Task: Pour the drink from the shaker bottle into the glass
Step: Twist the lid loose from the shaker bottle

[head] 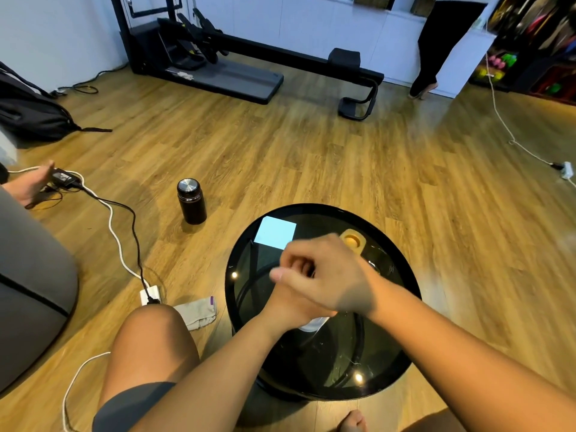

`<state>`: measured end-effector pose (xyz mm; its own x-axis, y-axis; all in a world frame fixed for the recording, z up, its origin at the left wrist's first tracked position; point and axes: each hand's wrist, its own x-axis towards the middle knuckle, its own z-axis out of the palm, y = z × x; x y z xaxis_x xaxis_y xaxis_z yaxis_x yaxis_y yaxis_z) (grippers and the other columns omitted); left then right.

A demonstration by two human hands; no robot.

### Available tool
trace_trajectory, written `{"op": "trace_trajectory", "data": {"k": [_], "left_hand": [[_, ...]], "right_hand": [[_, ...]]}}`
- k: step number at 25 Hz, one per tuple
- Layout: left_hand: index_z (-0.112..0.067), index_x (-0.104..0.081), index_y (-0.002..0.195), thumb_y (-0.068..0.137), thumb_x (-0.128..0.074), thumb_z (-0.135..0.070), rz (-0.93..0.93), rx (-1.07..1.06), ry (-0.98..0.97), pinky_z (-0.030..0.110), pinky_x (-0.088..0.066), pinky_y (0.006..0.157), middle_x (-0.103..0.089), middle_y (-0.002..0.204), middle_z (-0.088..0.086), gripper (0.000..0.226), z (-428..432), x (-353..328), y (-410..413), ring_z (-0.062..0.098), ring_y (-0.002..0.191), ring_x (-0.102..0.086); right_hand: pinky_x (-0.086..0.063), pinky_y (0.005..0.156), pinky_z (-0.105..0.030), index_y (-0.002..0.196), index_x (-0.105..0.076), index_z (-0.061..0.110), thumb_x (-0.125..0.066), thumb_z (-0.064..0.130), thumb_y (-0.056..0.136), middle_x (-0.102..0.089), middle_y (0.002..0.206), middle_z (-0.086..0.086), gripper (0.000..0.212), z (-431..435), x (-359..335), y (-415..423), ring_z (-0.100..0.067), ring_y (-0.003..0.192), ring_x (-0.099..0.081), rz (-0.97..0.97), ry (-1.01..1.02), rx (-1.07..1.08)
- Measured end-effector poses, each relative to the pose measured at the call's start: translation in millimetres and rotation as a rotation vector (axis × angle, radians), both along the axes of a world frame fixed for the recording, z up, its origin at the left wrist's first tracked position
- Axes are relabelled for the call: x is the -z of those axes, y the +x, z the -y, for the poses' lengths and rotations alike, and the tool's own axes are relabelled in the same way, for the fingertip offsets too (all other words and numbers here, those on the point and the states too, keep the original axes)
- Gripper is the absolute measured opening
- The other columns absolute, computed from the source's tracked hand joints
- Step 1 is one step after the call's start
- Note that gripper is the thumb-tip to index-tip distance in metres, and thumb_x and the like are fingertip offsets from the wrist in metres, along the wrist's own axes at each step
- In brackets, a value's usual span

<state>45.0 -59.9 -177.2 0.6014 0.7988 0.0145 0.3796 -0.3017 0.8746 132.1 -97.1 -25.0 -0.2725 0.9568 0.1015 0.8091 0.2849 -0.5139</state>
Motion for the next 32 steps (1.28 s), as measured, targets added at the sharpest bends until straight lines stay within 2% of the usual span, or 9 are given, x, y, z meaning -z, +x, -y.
{"op": "trace_trajectory", "data": {"k": [2,5,9,14,17,20,25,27,32], "left_hand": [[-0.042,-0.036,0.134,0.061,-0.097,-0.041,0.039,-0.079,-0.043,0.012,-0.052,0.088,-0.064,0.122,-0.018,0.095,-1,-3,-3,-0.006,0.109,-0.063],[-0.047,-0.041,0.115,0.053,-0.101,-0.043,0.082,-0.123,-0.093,0.007,-0.053,0.075,-0.071,0.107,-0.016,0.086,-2,-3,-3,-0.006,0.097,-0.069],[-0.030,-0.048,0.129,0.054,-0.098,-0.047,0.112,-0.089,-0.094,0.022,-0.060,0.087,-0.071,0.111,-0.011,0.092,-2,-3,-6,0.001,0.103,-0.070],[-0.035,-0.045,0.128,0.057,-0.094,-0.052,0.066,-0.050,-0.117,-0.005,-0.040,0.087,-0.056,0.116,-0.031,0.088,1,-2,-6,-0.013,0.115,-0.056],[-0.054,-0.044,0.119,0.050,-0.101,-0.049,0.085,-0.099,-0.082,0.000,-0.048,0.080,-0.067,0.112,-0.033,0.090,-2,-5,-5,-0.012,0.106,-0.065],[-0.065,-0.040,0.113,0.049,-0.103,-0.046,0.097,-0.076,-0.087,0.006,-0.053,0.078,-0.069,0.112,-0.030,0.091,-3,-8,-6,-0.010,0.102,-0.068],[-0.025,-0.049,0.141,0.072,-0.092,-0.038,-0.017,-0.042,-0.058,0.008,-0.042,0.092,-0.061,0.136,-0.008,0.082,2,-3,-3,0.012,0.128,-0.059],[-0.034,-0.048,0.137,0.066,-0.094,-0.044,0.037,-0.025,-0.017,0.016,-0.049,0.100,-0.064,0.132,-0.015,0.085,1,-4,-3,0.005,0.124,-0.062],[-0.048,-0.043,0.126,0.047,-0.101,-0.050,0.104,-0.085,-0.106,0.020,-0.061,0.085,-0.072,0.110,-0.021,0.097,-2,-6,-6,-0.005,0.102,-0.070]], "right_hand": [[-0.051,0.072,-0.037,0.101,-0.069,0.021,-0.054,0.051,0.094,-0.069,0.091,0.002,0.034,-6,-6,19,-0.017,0.090,-0.063,0.069,0.100,0.220],[-0.050,0.081,-0.041,0.124,-0.059,0.022,-0.035,0.061,0.098,-0.061,0.116,-0.009,0.053,-11,-1,35,-0.032,0.111,-0.059,0.471,-0.175,0.461],[-0.047,0.090,-0.044,0.123,-0.061,0.030,-0.039,0.066,0.093,-0.055,0.115,-0.001,0.051,-11,8,21,-0.028,0.107,-0.050,0.403,-0.217,0.309],[-0.047,0.086,-0.039,0.092,-0.070,0.022,-0.059,0.053,0.090,-0.067,0.089,0.002,0.034,-11,-3,10,-0.017,0.087,-0.056,0.244,-0.081,0.034],[-0.044,0.097,-0.042,0.132,-0.059,0.027,-0.044,0.063,0.095,-0.062,0.125,-0.003,0.054,-15,-10,21,-0.024,0.115,-0.056,0.281,-0.102,0.236],[-0.043,0.094,-0.045,0.126,-0.061,0.020,-0.026,0.064,0.099,-0.061,0.124,-0.013,0.062,-12,-8,28,-0.035,0.118,-0.055,0.534,-0.189,0.417],[-0.048,0.093,-0.045,0.094,-0.072,0.023,-0.048,0.057,0.092,-0.068,0.090,0.001,0.041,1,-3,7,-0.020,0.090,-0.058,0.227,-0.152,0.037],[-0.049,0.088,-0.042,0.103,-0.069,0.026,-0.046,0.060,0.092,-0.068,0.100,0.001,0.042,-3,-7,14,-0.019,0.097,-0.060,0.143,-0.106,0.123],[-0.043,0.085,-0.043,0.130,-0.056,0.024,-0.030,0.057,0.099,-0.059,0.120,-0.011,0.053,-8,4,24,-0.035,0.112,-0.055,0.523,-0.183,0.443]]}}
